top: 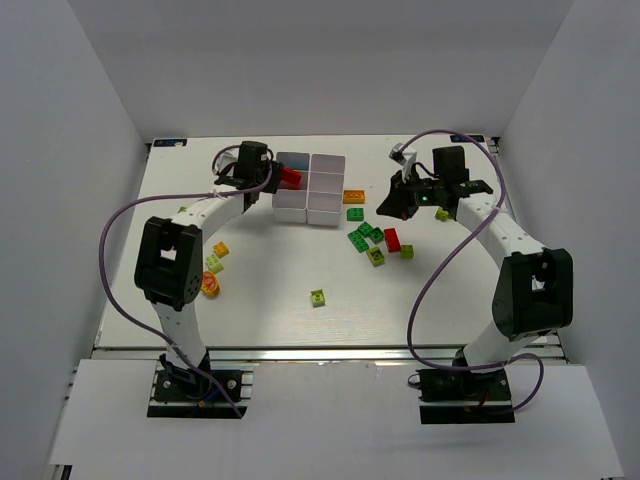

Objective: Sort the legos into containers by color

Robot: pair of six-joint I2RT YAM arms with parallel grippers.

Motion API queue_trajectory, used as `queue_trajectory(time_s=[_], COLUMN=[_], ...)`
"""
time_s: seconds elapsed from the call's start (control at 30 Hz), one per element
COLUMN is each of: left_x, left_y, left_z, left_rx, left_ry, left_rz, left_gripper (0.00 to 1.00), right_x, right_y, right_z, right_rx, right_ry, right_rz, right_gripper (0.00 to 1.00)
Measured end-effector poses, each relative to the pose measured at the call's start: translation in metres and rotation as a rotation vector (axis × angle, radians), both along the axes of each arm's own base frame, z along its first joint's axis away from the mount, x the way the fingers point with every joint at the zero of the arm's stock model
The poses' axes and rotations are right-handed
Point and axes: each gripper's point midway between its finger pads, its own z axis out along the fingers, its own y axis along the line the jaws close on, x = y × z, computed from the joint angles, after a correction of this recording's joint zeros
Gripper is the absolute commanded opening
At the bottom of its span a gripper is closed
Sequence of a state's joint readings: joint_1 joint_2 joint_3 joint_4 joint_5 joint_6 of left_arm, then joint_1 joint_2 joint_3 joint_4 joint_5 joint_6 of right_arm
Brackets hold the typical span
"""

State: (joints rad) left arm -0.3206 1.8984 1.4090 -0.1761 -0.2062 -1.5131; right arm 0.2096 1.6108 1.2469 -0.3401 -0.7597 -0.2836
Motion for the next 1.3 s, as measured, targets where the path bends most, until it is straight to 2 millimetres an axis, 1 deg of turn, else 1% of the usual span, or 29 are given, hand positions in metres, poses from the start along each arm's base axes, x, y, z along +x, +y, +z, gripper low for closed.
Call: queue_trajectory(time_s=[0.03, 0.07, 0.1, 0.17, 0.23, 0.3, 0.43, 0.6, 0.63, 0.67, 0.73, 0.77, 0.8, 0.83, 0.87, 0.9, 0.93, 0.97, 1.0, 1.03, 1.07, 1.1, 1.17, 1.23, 1.3], left_x=[0.0, 0.0, 0.0, 0.0, 0.0, 0.0, 0.0, 0.001, 0.002, 0.002, 0.003, 0.003, 0.003, 0.001, -0.001, -0.005, -0.01, -0.017, -0.026, -0.039, -0.054, -0.069, -0.096, -0.115, -0.132], left_y=[0.0, 0.0, -0.001, -0.001, -0.001, -0.001, -0.001, -0.003, -0.003, -0.004, -0.004, -0.004, -0.003, -0.002, 0.0, 0.003, 0.006, 0.01, 0.017, 0.022, 0.03, 0.039, 0.063, 0.085, 0.102], left_z=[-0.001, -0.002, -0.003, -0.005, -0.005, -0.005, -0.005, -0.002, -0.001, 0.001, 0.004, 0.006, 0.009, 0.013, 0.017, 0.025, 0.034, 0.044, 0.055, 0.066, 0.076, 0.085, 0.099, 0.108, 0.108], left_rx=[0.0, -0.001, -0.001, -0.001, -0.002, -0.003, -0.005, -0.008, -0.008, -0.007, 0.011, 0.025, 0.046, 0.069, 0.101, 0.131, 0.167, 0.2, 0.233, 0.263, 0.289, 0.304, 0.337, 0.374, 0.405], left_ry=[0.001, 0.004, 0.006, 0.009, 0.011, 0.01, 0.01, 0.005, 0.002, -0.002, -0.007, -0.008, -0.013, -0.02, -0.028, -0.047, -0.07, -0.098, -0.135, -0.169, -0.204, -0.241, -0.293, -0.336, -0.351], left_rz=[0.0, 0.001, 0.001, 0.002, 0.003, 0.003, 0.003, -0.002, -0.004, -0.007, -0.019, -0.027, -0.038, -0.05, -0.065, -0.082, -0.105, -0.126, -0.144, -0.166, -0.188, -0.197, -0.192, -0.172, -0.154], left_gripper=[0.41, 0.44, 0.45, 0.49, 0.5, 0.58, 0.6, 0.61, 0.61, 0.6, 0.56, 0.54, 0.51, 0.4, 0.33, 0.27, 0.25, 0.25, 0.28, 0.48, 0.58, 0.67, 0.82, 0.86, 0.88], right_x=[0.0, 0.0, 0.0, 0.0, 0.0, 0.0, 0.0, 0.0, 0.0, 0.0, 0.001, 0.002, 0.004, 0.005, 0.007, 0.009, 0.01, 0.012, 0.013, 0.014, 0.015, 0.015, 0.016, 0.016, 0.014], right_y=[0.0, 0.0, 0.0, 0.0, 0.0, 0.0, 0.0, 0.0, 0.0, -0.001, -0.002, -0.003, -0.005, -0.007, -0.01, -0.013, -0.016, -0.02, -0.023, -0.027, -0.031, -0.035, -0.042, -0.048, -0.052], right_z=[0.0, 0.0, 0.0, 0.0, 0.0, 0.0, 0.0, 0.0, 0.001, 0.001, 0.0, 0.0, -0.002, -0.003, -0.005, -0.008, -0.011, -0.014, -0.017, -0.021, -0.025, -0.029, -0.041, -0.057, -0.076], right_rx=[0.0, 0.0, 0.0, 0.0, -0.001, -0.001, -0.002, -0.004, -0.004, -0.005, -0.013, -0.02, -0.033, -0.046, -0.061, -0.082, -0.1, -0.122, -0.141, -0.165, -0.185, -0.207, -0.253, -0.301, -0.349], right_ry=[0.0, 0.0, -0.001, -0.001, -0.003, -0.005, -0.006, -0.01, -0.011, -0.013, -0.017, -0.019, -0.022, -0.024, -0.026, -0.026, -0.027, -0.026, -0.025, -0.022, -0.016, -0.005, 0.02, 0.058, 0.106], right_rz=[0.0, 0.0, 0.001, 0.001, 0.003, 0.003, 0.004, 0.006, 0.006, 0.006, -0.001, -0.007, -0.018, -0.03, -0.044, -0.06, -0.075, -0.091, -0.105, -0.124, -0.139, -0.155, -0.183, -0.204, -0.218], right_gripper=[0.01, 0.03, 0.05, 0.08, 0.1, 0.12, 0.17, 0.25, 0.27, 0.31, 0.36, 0.41, 0.43, 0.46, 0.52, 0.54, 0.56, 0.6, 0.63, 0.66, 0.72, 0.75, 0.78, 0.79, 0.79])
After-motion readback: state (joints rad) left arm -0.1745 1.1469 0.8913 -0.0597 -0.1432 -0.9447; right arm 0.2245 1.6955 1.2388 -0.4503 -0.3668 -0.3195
